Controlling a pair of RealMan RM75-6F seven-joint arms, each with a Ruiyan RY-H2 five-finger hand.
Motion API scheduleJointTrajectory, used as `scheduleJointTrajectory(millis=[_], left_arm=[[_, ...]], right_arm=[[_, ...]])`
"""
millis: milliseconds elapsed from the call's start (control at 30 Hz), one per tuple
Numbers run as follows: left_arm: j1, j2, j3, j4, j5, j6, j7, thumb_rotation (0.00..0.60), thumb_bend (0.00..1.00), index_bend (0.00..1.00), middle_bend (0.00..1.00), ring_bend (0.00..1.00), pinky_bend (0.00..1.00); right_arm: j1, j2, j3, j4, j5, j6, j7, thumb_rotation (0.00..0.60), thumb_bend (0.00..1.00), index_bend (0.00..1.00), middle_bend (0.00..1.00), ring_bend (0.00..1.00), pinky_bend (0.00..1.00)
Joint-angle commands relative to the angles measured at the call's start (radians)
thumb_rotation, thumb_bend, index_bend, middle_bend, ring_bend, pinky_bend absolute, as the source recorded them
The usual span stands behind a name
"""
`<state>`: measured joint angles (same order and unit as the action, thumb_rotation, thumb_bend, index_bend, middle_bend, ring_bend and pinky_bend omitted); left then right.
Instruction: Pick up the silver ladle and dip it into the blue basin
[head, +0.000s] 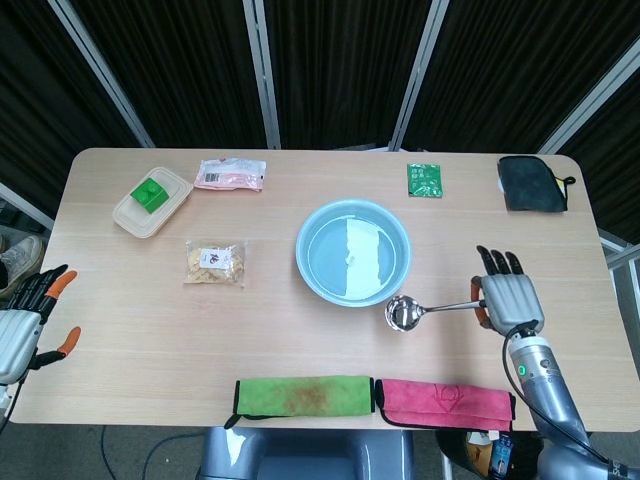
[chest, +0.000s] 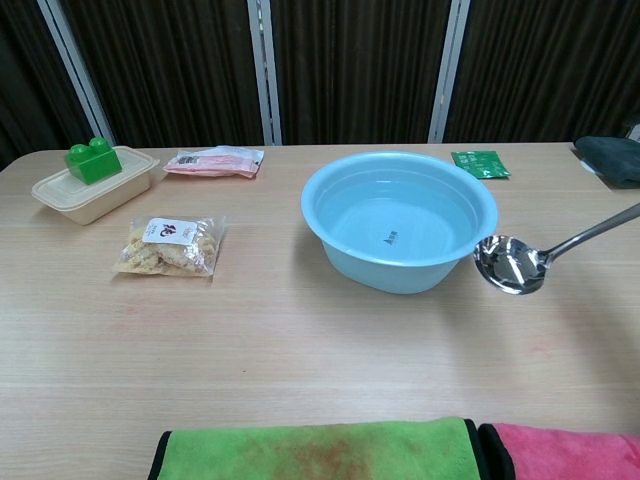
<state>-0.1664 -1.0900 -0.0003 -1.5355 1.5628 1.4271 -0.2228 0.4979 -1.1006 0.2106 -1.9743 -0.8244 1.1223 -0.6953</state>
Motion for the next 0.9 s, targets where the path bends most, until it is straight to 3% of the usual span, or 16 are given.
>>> scheduleJointTrajectory(millis=[33,233,400,900], left_arm=[[-0.003,-0.008,-0.007,0.004,-0.012,-0.007,0.011,0.600,0.41,0.03,0.00,0.00,0.00],[-0.008,-0.011,-0.009,0.004,-0.022,-0.023,0.015,0.600,0.41,0.03,0.00,0.00,0.00],[0.001,-0.013,-0.027,0.012,-0.053,-0.009,0.011,0.600,0.41,0.03,0.00,0.00,0.00],[0.000,-0.030,-0.055,0.028,-0.101,-0.018,0.039,0.600,0.41,0.03,0.00,0.00,0.00]], right_arm=[[0.041,0.012,0.017,-0.030,0.043,0.003,-0.048,0.600,0.47,0.69,0.00,0.00,0.00],[0.117,0.012,0.034,-0.067,0.133,0.017,-0.118,0.600,0.47,0.69,0.00,0.00,0.00],[0.225,-0.040,0.055,-0.044,0.251,0.006,-0.185,0.600,0.47,0.69,0.00,0.00,0.00],[0.408,-0.160,0.075,0.149,0.405,-0.055,-0.192,0.600,0.47,0.69,0.00,0.00,0.00]])
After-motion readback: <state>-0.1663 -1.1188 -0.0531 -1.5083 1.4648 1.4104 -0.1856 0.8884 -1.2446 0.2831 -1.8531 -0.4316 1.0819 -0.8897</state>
